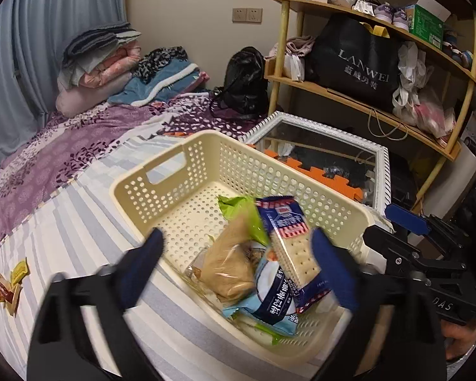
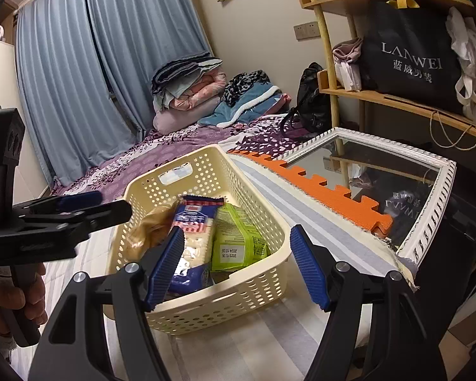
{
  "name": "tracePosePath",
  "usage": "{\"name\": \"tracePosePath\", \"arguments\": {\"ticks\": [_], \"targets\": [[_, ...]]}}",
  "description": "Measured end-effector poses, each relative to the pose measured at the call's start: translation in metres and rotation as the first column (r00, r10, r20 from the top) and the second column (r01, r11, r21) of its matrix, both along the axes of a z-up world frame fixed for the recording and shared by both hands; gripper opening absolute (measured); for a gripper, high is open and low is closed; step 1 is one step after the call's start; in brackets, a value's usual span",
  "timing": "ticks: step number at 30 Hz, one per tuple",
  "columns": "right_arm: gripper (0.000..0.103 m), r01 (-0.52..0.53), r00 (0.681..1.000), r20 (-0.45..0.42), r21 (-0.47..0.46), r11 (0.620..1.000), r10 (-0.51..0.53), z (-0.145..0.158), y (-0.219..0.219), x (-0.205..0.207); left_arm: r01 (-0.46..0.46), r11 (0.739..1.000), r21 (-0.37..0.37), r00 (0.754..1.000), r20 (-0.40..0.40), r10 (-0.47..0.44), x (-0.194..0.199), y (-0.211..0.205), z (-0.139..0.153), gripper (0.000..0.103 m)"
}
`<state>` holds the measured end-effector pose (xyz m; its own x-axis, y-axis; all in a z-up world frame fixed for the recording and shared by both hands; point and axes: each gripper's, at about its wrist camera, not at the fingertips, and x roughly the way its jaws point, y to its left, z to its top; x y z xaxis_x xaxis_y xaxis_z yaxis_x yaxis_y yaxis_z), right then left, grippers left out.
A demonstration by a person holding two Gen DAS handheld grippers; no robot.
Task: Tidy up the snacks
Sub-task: 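Lower the cracker pack into the basket and open the right tool while the left tool releases the bread bag, then move both open tools back to the last two snacks on the bed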
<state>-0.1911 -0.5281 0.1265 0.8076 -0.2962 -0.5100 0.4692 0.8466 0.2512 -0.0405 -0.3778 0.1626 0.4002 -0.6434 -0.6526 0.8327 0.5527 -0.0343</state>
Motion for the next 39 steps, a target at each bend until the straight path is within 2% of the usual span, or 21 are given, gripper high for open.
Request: {"name": "tracePosePath", "arguments": {"ticks": [10,14,23,26,39], "targets": [[0.069,-0.030,1.000,0.003,-0.005,1.000,0.030,0.002,0.010,0.009,-0.073,0.997,0.009,0.997,-0.014,0.073,0.016,0.018,0.001,0.100],[0.076,-0.030,1.000,0.005,-0.015,0.999,0.030,0.005,0.013,0.011,-0.093,0.995,0.024,0.996,0.008,0.093,0.017,0.023,0.003,0.100],[0.084,-0.038,0.999,0.006,-0.019,0.999,0.039,0.009,0.019,0.015,-0.126,0.991,0.047,0.992,0.021,0.125,0.021,0.035,0.002,0.100],[0.092,-0.041,0.999,0.010,-0.016,0.999,0.041,0.010,0.021,0.016,-0.136,0.990,0.046,0.991,0.021,0.136,0.021,0.041,0.002,0.100],[0.094,-0.086,0.996,0.001,-0.025,0.996,0.086,0.017,0.039,0.028,-0.174,0.984,0.046,0.985,0.010,0.174,0.031,0.069,0.001,0.100]]}}
